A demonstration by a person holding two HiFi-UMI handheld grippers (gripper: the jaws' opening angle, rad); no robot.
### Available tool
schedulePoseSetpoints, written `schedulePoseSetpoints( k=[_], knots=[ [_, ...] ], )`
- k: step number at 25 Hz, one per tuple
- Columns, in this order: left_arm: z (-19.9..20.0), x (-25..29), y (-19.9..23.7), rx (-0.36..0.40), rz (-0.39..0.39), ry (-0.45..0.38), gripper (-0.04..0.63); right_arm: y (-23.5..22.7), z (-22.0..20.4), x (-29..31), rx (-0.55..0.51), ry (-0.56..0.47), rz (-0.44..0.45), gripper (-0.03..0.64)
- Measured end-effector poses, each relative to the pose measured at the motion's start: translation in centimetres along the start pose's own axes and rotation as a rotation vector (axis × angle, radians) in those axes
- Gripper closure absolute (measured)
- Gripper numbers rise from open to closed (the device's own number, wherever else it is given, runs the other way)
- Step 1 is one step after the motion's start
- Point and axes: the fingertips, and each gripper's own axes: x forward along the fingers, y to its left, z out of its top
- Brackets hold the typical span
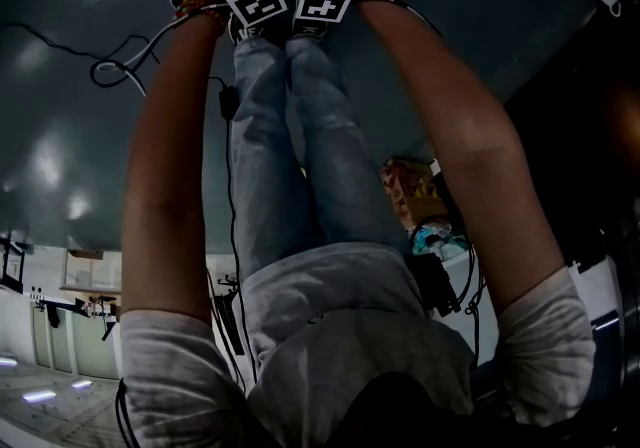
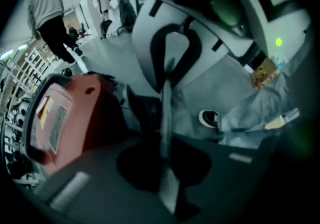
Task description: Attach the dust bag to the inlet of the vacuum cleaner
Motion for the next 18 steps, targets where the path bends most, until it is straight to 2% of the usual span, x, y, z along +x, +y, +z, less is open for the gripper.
schedulePoseSetpoints(
  k=[2,4,8,10,13,18],
  knots=[
    [-0.6,0.2,-0.1,-0.021,-0.004,0.012,0.571,-0.5,0.4,0.3,-0.035,-0.012,0.0,0.578],
    [0.0,-0.1,0.1,-0.007,-0.008,0.018,0.572,-0.7,-0.2,0.7,-0.031,-0.019,-0.003,0.578],
    [2.1,-1.4,0.5,0.108,-0.005,0.01,0.572,0.6,-2.0,0.8,0.063,-0.011,-0.016,0.578],
    [2.0,-1.4,0.4,0.133,-0.016,0.016,0.572,1.3,-1.9,1.0,0.084,-0.009,-0.012,0.578],
    [0.9,-1.2,0.2,0.089,-0.023,0.019,0.575,1.2,-1.0,1.0,0.046,-0.014,-0.016,0.578],
    [-0.3,-0.2,0.0,-0.018,-0.02,0.017,0.574,-0.3,0.3,-0.1,-0.09,-0.029,-0.028,0.578]
  ],
)
